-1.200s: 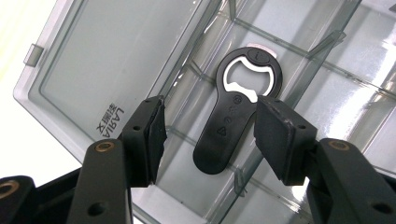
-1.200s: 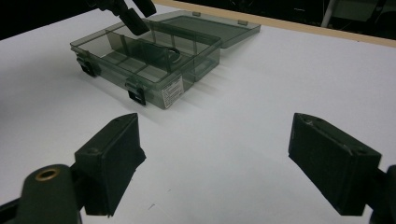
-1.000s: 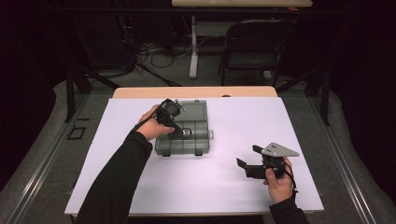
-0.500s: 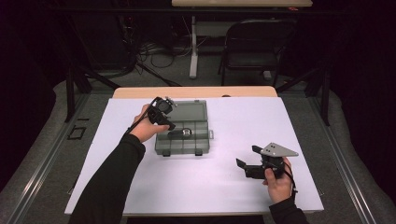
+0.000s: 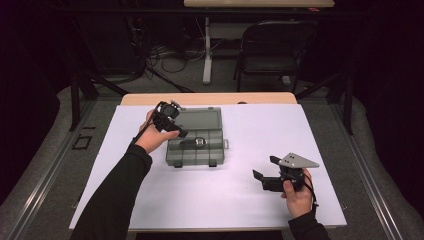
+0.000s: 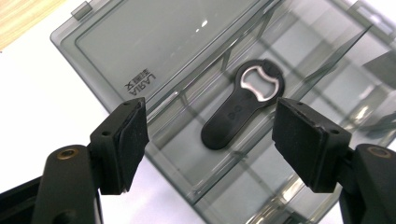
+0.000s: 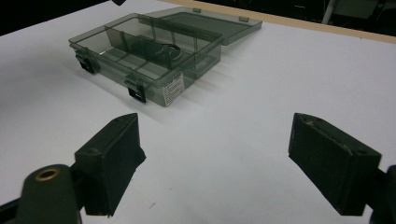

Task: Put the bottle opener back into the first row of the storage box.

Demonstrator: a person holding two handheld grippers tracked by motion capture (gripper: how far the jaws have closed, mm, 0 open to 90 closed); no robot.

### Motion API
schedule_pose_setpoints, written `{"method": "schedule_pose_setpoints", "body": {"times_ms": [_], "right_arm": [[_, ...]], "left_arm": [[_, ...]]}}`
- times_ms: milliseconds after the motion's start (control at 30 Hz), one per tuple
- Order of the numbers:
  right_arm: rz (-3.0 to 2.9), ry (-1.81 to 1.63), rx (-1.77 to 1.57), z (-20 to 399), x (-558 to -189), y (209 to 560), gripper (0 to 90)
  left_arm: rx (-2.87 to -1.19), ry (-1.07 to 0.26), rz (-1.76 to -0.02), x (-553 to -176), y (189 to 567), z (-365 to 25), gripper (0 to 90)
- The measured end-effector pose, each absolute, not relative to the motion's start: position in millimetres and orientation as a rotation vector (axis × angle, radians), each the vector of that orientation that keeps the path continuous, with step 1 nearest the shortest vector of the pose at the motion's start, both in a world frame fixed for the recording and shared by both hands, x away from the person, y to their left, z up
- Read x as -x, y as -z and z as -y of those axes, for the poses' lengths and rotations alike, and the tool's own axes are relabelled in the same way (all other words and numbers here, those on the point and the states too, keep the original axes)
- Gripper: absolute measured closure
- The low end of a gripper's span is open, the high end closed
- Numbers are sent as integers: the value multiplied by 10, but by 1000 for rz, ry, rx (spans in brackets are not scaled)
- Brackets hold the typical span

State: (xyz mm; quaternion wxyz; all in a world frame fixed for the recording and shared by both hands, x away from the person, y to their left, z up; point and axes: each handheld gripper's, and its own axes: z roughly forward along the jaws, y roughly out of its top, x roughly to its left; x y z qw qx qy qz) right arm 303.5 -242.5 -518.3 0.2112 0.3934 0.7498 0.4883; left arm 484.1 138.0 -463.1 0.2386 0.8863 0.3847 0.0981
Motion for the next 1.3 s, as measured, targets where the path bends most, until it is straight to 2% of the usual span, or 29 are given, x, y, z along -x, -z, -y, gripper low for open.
{"method": "schedule_pose_setpoints", "body": {"times_ms": [433,533,633,1300], "right_arm": [[-2081,-1358,-1114,2416,-3052,5191,164],[-2087,-1344,-1108,2418,-3065,5200,164],[-2090,-1343,-1108,2415,-3071,5202,164],[-2143,-1325,-1089,2242,-3171,5123,164]], "left_arm": [[-2370,-230,-1067,-4808,4615,-1557,268],[-2356,-217,-1050,-4808,4611,-1598,204],[-2347,-215,-1046,-4793,4622,-1619,178],[-2226,-278,-1089,-4614,4682,-1871,180]]}}
